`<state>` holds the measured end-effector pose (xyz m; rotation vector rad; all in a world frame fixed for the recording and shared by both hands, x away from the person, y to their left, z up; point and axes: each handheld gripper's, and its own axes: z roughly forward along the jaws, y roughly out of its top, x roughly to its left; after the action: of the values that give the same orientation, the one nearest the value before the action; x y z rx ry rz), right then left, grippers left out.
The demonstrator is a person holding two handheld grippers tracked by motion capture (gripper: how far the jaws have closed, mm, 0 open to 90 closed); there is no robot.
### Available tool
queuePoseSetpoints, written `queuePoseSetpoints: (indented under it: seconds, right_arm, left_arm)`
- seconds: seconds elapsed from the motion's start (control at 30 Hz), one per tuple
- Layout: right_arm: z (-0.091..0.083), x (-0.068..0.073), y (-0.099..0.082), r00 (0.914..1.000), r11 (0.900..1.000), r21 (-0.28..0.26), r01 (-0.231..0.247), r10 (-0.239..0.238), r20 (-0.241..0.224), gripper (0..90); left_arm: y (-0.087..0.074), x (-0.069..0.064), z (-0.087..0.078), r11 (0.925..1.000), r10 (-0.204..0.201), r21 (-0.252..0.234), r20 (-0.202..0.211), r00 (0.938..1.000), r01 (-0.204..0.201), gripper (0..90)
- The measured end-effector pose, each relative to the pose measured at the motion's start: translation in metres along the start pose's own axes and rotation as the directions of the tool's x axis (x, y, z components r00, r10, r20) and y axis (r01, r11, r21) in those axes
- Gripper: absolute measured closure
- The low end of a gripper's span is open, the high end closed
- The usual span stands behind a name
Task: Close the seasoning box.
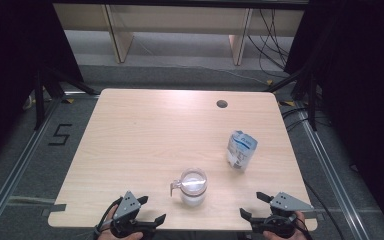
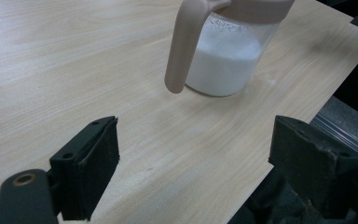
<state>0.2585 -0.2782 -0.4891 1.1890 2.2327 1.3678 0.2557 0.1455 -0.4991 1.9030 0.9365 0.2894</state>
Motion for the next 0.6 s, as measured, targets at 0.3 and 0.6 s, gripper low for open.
queuePoseSetpoints:
  seconds: [0.3, 0.6]
  right_arm:
    - [0.0019, -0.0024, -0.0006, 0.9984, 0.9983, -0.013, 0.056, -0.056, 0.013, 15.8]
    - [0.0012, -0.0039, -0.0008, 0.9982, 0.9982, -0.012, 0.058, -0.058, 0.017, 15.7]
  left_arm:
    - [-0.0004, -0.0006, -0.0002, 0.9998, -0.018, 0.002, -0.006, 0.9998, 0.018, 15.3]
    - [0.0001, -0.0001, 0.0002, 0.9999, -0.011, 0.008, -0.004, 0.9999, 0.011, 15.2]
